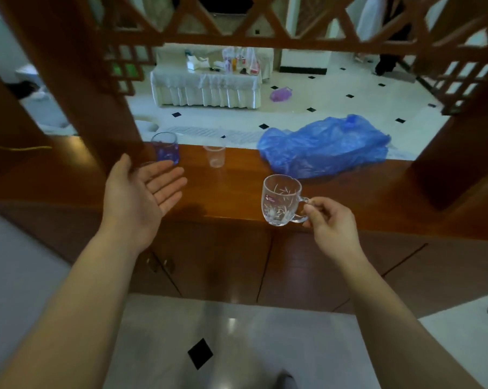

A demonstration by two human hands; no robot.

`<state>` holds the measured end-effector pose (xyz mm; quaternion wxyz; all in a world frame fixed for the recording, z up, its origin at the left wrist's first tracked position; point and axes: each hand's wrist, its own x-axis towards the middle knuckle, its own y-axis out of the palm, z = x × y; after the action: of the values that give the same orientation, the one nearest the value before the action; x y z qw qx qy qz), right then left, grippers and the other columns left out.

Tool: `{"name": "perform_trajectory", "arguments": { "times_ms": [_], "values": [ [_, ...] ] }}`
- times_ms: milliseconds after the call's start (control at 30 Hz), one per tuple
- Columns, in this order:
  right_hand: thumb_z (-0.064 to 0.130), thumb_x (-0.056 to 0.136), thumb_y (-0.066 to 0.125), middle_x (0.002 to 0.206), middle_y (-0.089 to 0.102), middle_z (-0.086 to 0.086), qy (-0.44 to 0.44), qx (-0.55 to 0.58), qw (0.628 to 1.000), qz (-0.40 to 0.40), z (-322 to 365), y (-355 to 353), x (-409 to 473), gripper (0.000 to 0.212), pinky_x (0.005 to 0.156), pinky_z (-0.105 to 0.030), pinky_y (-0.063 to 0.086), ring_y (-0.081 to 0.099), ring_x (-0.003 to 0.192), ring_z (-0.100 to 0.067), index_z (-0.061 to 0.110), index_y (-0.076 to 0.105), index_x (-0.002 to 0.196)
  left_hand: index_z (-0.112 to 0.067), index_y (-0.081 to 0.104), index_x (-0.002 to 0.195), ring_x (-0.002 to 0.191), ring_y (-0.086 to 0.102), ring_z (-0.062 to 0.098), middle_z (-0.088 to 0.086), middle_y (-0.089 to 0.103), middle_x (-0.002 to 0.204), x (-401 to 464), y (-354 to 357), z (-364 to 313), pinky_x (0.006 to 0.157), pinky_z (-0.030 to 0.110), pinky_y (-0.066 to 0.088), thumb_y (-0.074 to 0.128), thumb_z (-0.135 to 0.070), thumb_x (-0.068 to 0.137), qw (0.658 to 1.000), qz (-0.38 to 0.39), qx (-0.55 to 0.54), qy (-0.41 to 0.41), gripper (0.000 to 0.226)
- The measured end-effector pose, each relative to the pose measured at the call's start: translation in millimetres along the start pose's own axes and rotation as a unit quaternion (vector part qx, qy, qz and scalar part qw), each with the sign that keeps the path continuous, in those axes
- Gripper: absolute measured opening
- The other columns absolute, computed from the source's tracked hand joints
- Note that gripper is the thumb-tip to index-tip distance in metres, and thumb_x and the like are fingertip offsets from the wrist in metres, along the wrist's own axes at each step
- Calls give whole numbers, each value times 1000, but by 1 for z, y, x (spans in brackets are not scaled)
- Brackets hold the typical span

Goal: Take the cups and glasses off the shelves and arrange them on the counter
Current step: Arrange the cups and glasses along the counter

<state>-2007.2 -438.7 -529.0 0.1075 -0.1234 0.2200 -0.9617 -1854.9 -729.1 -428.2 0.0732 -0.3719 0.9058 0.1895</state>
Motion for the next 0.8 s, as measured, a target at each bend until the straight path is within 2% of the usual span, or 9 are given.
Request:
{"name": "perform_trajectory", "arguments": {
  "times_ms": [133, 333, 433, 567, 733, 800],
  "values": [
    [18, 101, 65, 71, 73, 2, 1, -18, 1000, 17, 29, 56, -9, 10, 61, -13, 49, 66, 62, 1, 16, 71, 94, -14, 67, 129, 114, 74, 25, 9, 78, 121, 3, -60, -19, 109, 46, 47, 24, -63, 104, 1000, -7, 5, 12, 70],
    [21, 102, 64, 80, 74, 0, 37, 5, 998, 44, 55, 110, -7, 10, 69, -29, 59, 70, 67, -2, 19, 70, 95, -15, 69, 127, 114, 73, 24, 8, 78, 120, 8, -105, -37, 109, 45, 48, 24, -64, 104, 999, -28, 12, 17, 70],
    [22, 102, 63, 84, 74, 1, 43, -3, 997, 62, 58, 122, 5, 8, 66, -24, 54, 69, 69, 1, 21, 70, 98, -15, 69, 127, 115, 73, 24, 8, 78, 121, 15, -111, -37, 109, 45, 48, 22, -63, 104, 999, -34, 13, 17, 71],
    [24, 102, 63, 83, 74, 2, 40, -6, 996, 81, 54, 134, 27, 8, 68, -29, 56, 72, 78, -12, 24, 69, 97, -16, 69, 126, 115, 73, 24, 8, 78, 121, 26, -106, -31, 107, 45, 49, 20, -64, 104, 999, -50, 9, 16, 72],
    [24, 102, 62, 85, 74, 2, 27, -11, 993, 115, 41, 140, 56, 7, 67, -33, 56, 72, 79, -14, 23, 69, 100, -14, 68, 125, 118, 71, 26, 9, 77, 123, 41, -88, -23, 109, 47, 47, 20, -63, 105, 997, -69, 9, 14, 71],
    [20, 102, 63, 87, 74, 4, 17, 10, 992, 124, 33, 143, 67, 7, 68, -28, 56, 73, 80, -13, 23, 69, 101, -14, 68, 126, 119, 70, 27, 9, 77, 124, 49, -79, -22, 110, 48, 46, 21, -62, 105, 996, -83, 5, 16, 71]
  ]
}}
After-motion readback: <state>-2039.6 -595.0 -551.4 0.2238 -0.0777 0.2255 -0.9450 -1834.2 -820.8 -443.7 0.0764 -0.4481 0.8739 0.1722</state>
